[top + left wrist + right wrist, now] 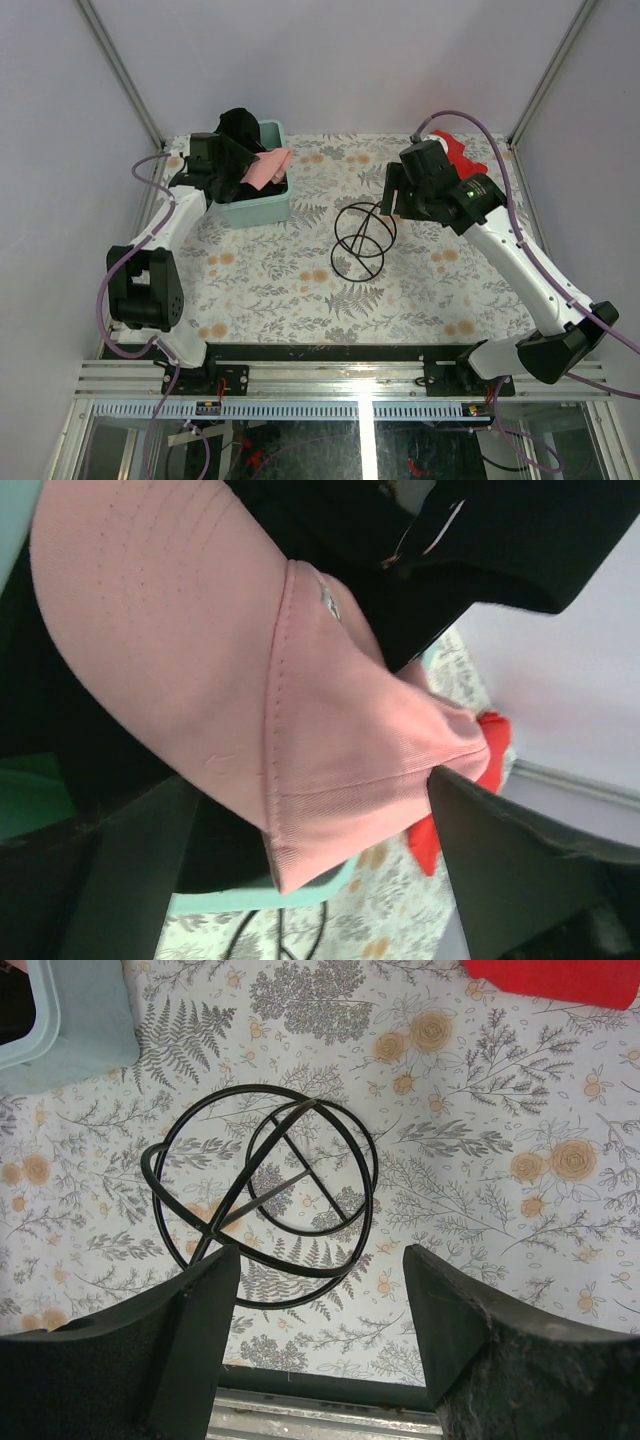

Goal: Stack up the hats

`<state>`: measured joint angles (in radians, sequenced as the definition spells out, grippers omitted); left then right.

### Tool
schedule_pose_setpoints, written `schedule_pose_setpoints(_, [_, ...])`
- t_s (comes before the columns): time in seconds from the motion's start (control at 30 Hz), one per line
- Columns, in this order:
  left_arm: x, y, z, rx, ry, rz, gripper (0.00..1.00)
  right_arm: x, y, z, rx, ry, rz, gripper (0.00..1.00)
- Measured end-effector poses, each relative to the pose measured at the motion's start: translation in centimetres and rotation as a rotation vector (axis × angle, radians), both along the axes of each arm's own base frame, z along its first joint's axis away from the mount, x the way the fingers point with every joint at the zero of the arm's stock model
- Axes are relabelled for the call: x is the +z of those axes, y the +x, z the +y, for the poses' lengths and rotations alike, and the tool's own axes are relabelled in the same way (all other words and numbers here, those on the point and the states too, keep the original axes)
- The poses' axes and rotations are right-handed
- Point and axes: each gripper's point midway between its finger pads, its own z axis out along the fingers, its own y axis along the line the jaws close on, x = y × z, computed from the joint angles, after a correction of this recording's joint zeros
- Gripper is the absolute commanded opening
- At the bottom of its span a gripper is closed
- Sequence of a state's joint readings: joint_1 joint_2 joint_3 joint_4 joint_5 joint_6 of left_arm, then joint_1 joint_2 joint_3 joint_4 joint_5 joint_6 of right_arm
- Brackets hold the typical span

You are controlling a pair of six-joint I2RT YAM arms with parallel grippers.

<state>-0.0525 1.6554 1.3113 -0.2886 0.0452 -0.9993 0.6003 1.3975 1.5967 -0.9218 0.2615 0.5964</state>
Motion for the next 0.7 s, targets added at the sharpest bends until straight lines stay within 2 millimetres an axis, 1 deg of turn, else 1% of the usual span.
schedule_pose_setpoints(0.03, [0.3,0.3,0.0,0.003,-0.001,-0.010,0.59,0.0,0.0,-0.2,-0.003,-0.004,-0.004,0.73])
schedule_pose_setpoints(0.1, [0.9,0.7,0.1,0.017,-0.010,-0.029,0.34,0.1,-0.1,-0.3,-0.006,-0.006,-0.009,0.73])
schedule_pose_setpoints(0.17, [1.5,1.0,0.1,0.016,-0.006,-0.053,0.15,0.2,-0.1,-0.4,-0.007,-0.007,-0.012,0.73])
schedule_pose_setpoints(0.23, [1.9,1.3,0.1,0.021,-0.014,-0.066,0.01,0.3,-0.1,-0.5,-0.009,-0.009,-0.015,0.72])
schedule_pose_setpoints(0.37, [2.8,1.5,-0.3,0.004,-0.027,-0.087,0.00,0.3,-0.1,-0.6,-0.004,-0.016,-0.018,0.72])
schedule_pose_setpoints(0.47, [3.8,1.1,-0.8,-0.023,-0.054,-0.103,0.00,0.5,0.0,-0.9,-0.003,-0.036,-0.031,0.72])
schedule_pose_setpoints(0.57, [6.4,0.2,-1.2,-0.049,-0.109,-0.150,0.00,1.3,0.2,-1.4,-0.001,-0.062,-0.062,0.72])
schedule_pose_setpoints(0.7, [12.7,-1.4,-0.9,-0.073,-0.205,-0.287,0.00,3.6,0.7,-2.1,0.000,-0.083,-0.132,0.74])
